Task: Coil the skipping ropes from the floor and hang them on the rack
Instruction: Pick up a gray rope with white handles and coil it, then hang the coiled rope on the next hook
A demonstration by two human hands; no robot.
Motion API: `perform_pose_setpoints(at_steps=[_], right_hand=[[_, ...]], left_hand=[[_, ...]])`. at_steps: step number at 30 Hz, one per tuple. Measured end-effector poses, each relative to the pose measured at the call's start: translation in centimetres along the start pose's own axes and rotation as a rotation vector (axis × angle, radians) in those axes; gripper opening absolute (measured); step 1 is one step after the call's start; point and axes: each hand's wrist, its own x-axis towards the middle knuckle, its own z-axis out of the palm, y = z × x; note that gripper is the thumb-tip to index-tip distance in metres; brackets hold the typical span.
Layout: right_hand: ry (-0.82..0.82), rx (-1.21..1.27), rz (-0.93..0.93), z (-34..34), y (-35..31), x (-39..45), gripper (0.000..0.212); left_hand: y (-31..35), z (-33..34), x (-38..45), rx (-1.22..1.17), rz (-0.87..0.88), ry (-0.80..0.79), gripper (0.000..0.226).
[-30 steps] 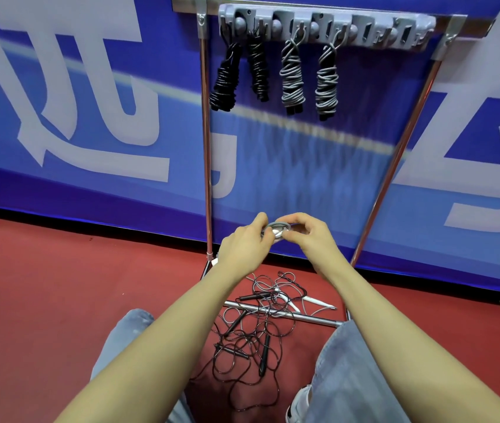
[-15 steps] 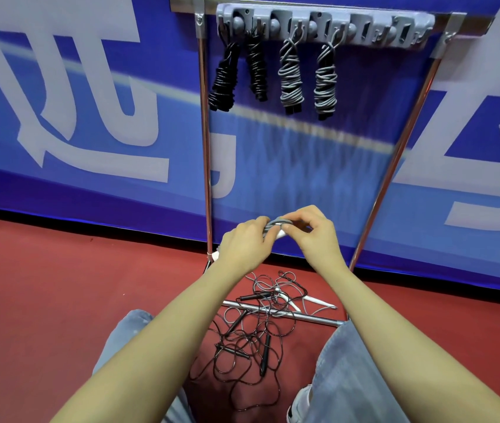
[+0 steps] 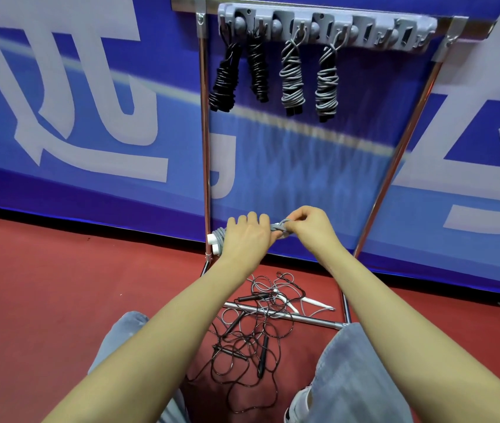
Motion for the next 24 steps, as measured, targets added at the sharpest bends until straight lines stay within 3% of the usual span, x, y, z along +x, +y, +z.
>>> perform_pose_setpoints(at_steps=[4,8,12,16,19,22,24], right_hand=[[0.111,-0.351,-0.223,0.4,0.1,-0.3,0.006],[0.19,-0.671,-0.476,0.5,0.3,-0.9,0.008],[0.247,-0.671,-0.557,0.4,0.2,-0.9,0.015],[0.264,-0.634,-0.57,0.6,-0.5,-0.9,0.019],[0.265,-0.625,-0.566,0.4,-0.7,-0.9,0.016],[0.381,-0.648,-0.6,0.1,-0.7,-0.9,0.022],[0.378,-0.618,-0.495,0.1,-0.9,-0.8,0.026]], left_hand=[[0.7,-0.3,-0.4,-0.009,-0.017,-0.183,0.033],[1.1,-1.1,-0.1,-0.18,-0.064,-0.267,0.028],[0.8,-1.6,0.6,-0.424,-0.163,-0.344,0.026],[1.4,-1.4,0.9,-0.535,-0.271,-0.3,0.027],[1.6,-1.4,1.0,-0.535,-0.275,-0.262,0.029],[1.5,-1.5,0.7,-0.465,-0.206,-0.263,0.038],[1.5,-1.4,0.5,-0.427,-0.18,-0.251,0.04]])
